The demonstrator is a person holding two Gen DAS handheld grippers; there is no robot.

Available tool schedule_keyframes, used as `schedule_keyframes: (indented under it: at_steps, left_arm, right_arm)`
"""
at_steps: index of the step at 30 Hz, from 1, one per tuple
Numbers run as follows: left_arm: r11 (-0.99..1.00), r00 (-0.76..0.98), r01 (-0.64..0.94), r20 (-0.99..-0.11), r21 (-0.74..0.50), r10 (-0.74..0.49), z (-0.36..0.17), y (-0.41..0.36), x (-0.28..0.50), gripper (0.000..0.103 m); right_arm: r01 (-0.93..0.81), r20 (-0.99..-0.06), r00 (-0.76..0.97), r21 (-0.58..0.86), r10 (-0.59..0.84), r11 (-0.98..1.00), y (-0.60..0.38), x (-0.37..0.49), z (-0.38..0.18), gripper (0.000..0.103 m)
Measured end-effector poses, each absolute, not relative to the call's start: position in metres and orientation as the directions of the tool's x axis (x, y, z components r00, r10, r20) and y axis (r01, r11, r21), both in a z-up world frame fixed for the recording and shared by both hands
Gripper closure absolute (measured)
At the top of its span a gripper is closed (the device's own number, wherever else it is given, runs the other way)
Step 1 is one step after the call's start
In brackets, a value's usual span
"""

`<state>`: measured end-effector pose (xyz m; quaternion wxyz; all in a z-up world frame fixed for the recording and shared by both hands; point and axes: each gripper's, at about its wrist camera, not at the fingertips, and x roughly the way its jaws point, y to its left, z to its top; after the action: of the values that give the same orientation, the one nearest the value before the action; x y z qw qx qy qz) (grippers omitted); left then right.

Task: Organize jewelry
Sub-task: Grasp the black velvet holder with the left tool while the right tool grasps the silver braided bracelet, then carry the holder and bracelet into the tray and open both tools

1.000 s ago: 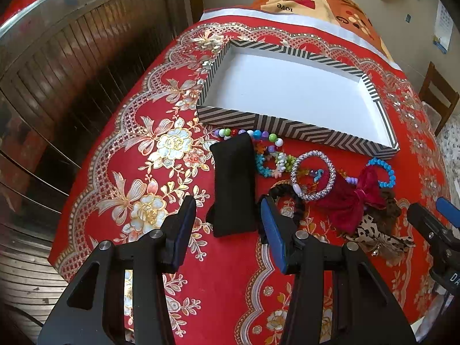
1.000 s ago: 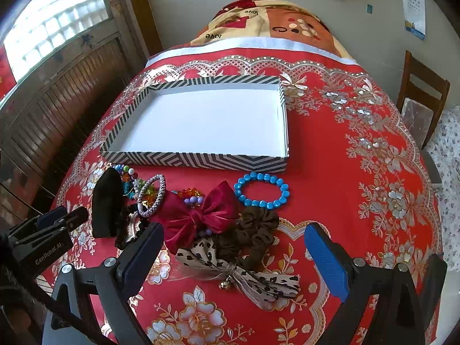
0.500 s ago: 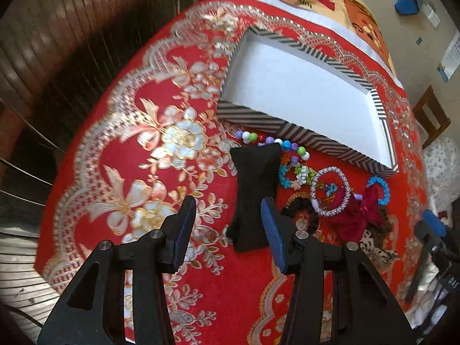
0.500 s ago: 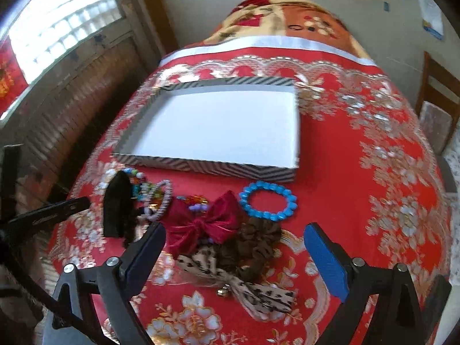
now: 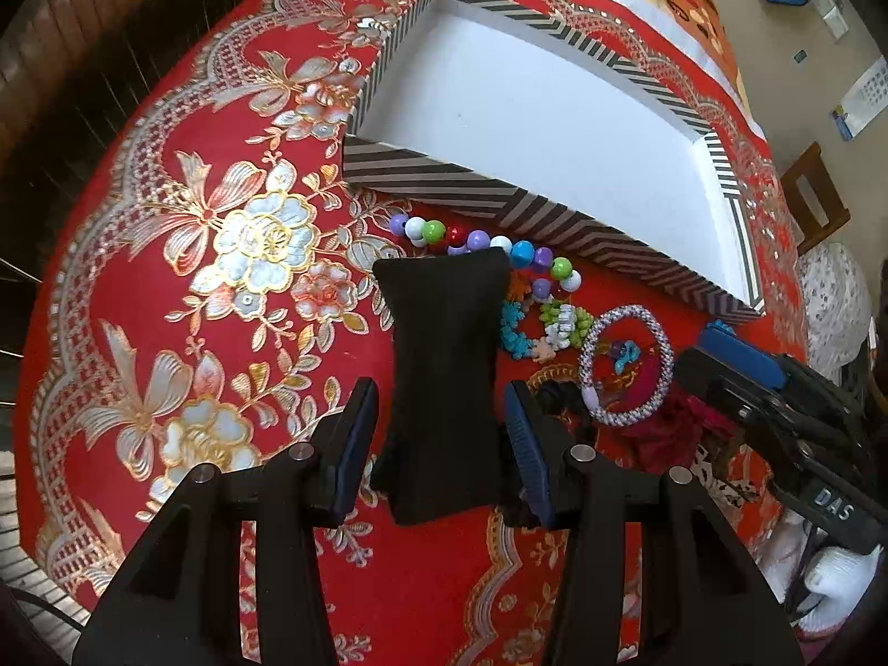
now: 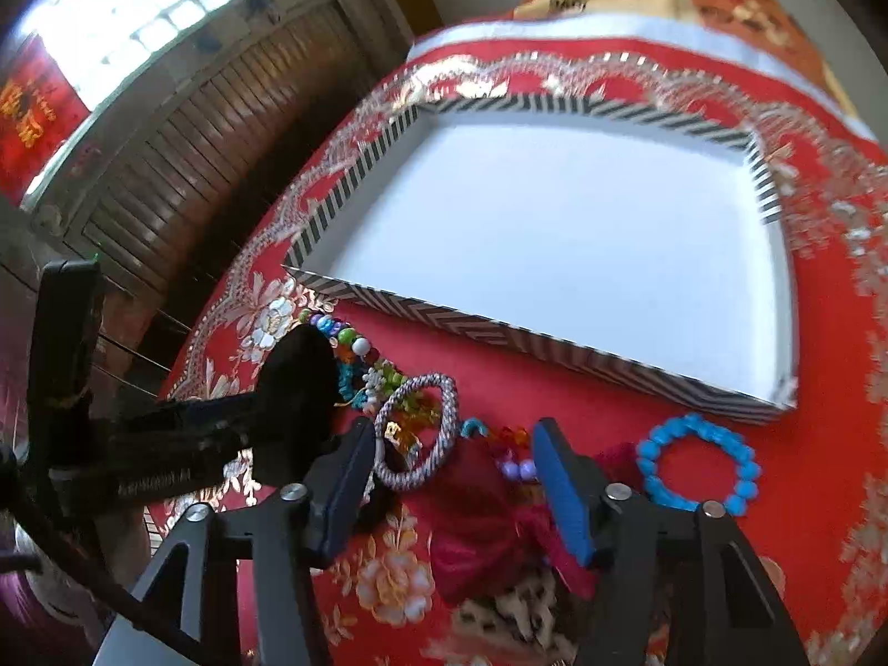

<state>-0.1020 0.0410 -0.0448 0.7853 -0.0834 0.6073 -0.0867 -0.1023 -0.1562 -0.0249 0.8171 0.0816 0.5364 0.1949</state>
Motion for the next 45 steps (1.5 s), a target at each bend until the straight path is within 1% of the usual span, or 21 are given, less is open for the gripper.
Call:
schedule_keyframes:
  at_steps: [2,4,6,7,9,11,15,20,26,30,36,41,45]
  left_arm:
    - [0.967,0.249,0.039,-0.935,-0.250,-0.252,-0.047,0.040,-0.100,0.057]
    - [0.964,0.243,0.044,-0.934,-0.261,-0.264,-0.049,0.040,-0.097,0.059]
    - [0.962,0.232,0.042,-0.934,-0.271,-0.273,-0.053,0.040,-0.094,0.075]
    - [0.962,0.231,0.040,-0.934,-0.272,-0.273,-0.054,0.041,-0.093,0.077]
    - [0.963,0.241,0.032,-0.933,-0.266,-0.266,-0.054,0.042,-0.092,0.088]
    - [0.962,0.256,0.030,-0.929,-0.270,-0.269,-0.050,0.045,-0.093,0.091]
    - [0.964,0.281,0.035,-0.923,-0.264,-0.263,-0.038,0.053,-0.099,0.094]
    - [0.965,0.328,0.046,-0.908,-0.259,-0.259,-0.009,0.061,-0.105,0.095]
    - [0.968,0.390,0.068,-0.886,-0.242,-0.249,0.024,0.060,-0.095,0.095]
    - [0.968,0.412,0.093,-0.876,-0.232,-0.249,0.034,0.050,-0.077,0.095]
    - [0.970,0.417,0.111,-0.875,-0.217,-0.244,0.034,0.033,-0.036,0.095]
    - [0.974,0.401,0.117,-0.888,-0.196,-0.227,0.020,0.017,0.001,0.095]
    - [0.979,0.364,0.113,-0.909,-0.171,-0.201,-0.003,0.010,0.026,0.095]
  right_arm:
    - [-0.239,-0.848,0.327,0.352,0.416,0.905,-0.150,-0.095,-0.032,0.054]
    - [-0.250,-0.852,0.316,0.350,0.418,0.903,-0.145,-0.090,-0.037,0.060]
    - [-0.265,-0.852,0.303,0.356,0.427,0.896,-0.139,-0.085,-0.043,0.072]
    - [-0.270,-0.852,0.298,0.358,0.431,0.894,-0.137,-0.083,-0.044,0.075]
    - [-0.282,-0.854,0.289,0.357,0.434,0.891,-0.133,-0.082,-0.048,0.091]
    - [-0.283,-0.852,0.297,0.353,0.431,0.892,-0.134,-0.083,-0.046,0.095]
    - [-0.284,-0.820,0.330,0.385,0.467,0.878,-0.142,-0.089,-0.032,0.096]
    - [-0.270,-0.779,0.384,0.419,0.495,0.867,-0.160,-0.101,-0.007,0.096]
    - [-0.208,-0.752,0.474,0.411,0.459,0.888,-0.196,-0.106,0.024,0.096]
    - [-0.136,-0.749,0.519,0.404,0.413,0.904,-0.223,-0.102,0.030,0.096]
    - [-0.043,-0.775,0.539,0.366,0.329,0.930,-0.249,-0.077,0.023,0.096]
    - [-0.004,-0.821,0.494,0.327,0.286,0.945,-0.260,-0.049,-0.004,0.096]
    - [0.015,-0.849,0.451,0.315,0.275,0.949,-0.265,-0.033,-0.027,0.096]
